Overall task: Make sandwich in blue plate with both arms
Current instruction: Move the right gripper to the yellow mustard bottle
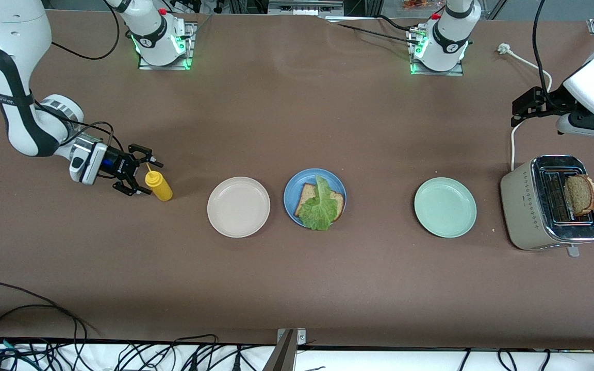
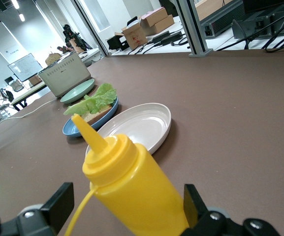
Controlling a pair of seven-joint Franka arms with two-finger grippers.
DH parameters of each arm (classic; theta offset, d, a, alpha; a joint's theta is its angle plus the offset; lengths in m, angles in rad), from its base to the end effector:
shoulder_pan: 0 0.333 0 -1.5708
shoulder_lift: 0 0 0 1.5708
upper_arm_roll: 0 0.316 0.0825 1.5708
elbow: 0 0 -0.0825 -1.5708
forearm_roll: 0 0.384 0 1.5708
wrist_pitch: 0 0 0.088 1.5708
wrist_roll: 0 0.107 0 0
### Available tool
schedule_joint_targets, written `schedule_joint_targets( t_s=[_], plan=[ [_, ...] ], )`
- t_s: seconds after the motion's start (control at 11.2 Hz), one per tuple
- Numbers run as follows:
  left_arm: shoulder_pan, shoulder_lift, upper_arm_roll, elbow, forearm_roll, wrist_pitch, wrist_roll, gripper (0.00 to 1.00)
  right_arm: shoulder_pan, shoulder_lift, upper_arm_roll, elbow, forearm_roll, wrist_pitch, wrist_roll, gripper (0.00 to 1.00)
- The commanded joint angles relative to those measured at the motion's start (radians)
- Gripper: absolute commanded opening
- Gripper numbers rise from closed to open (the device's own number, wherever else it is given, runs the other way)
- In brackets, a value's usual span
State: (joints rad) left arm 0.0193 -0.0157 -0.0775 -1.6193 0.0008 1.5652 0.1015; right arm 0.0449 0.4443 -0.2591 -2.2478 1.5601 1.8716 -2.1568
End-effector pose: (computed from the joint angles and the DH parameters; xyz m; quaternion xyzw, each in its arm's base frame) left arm 0.5469 -0.0321 0.6098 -0.9966 0.0797 0.0192 0.0006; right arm 0.5051 -0.0378 0.1674 -0.7695 -0.3073 -0.3619 0.4271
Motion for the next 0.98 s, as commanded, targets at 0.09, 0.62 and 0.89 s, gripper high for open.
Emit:
schedule_joint_targets(
  t_s=[0.09, 0.62, 0.89],
  plan=[
    [-0.001, -0.006, -0.002, -0.001, 0.019, -0.005, 0.006, 1.0, -0.002, 0.034, 0.0, 0.052, 0.023, -0.011, -0.023, 0.99],
    [-0.01, 0.028, -0.008, 0.053, 0.022, -0.007, 0.001, 1.0, 0.0, 0.047, 0.001, 0.077, 0.023, 0.001, -0.067, 0.94],
    [-0.018, 0.054, -0.01, 0.093, 0.022, -0.007, 0.0, 1.0, 0.0, 0.054, 0.003, 0.077, 0.026, 0.001, -0.066, 0.87]
  ],
)
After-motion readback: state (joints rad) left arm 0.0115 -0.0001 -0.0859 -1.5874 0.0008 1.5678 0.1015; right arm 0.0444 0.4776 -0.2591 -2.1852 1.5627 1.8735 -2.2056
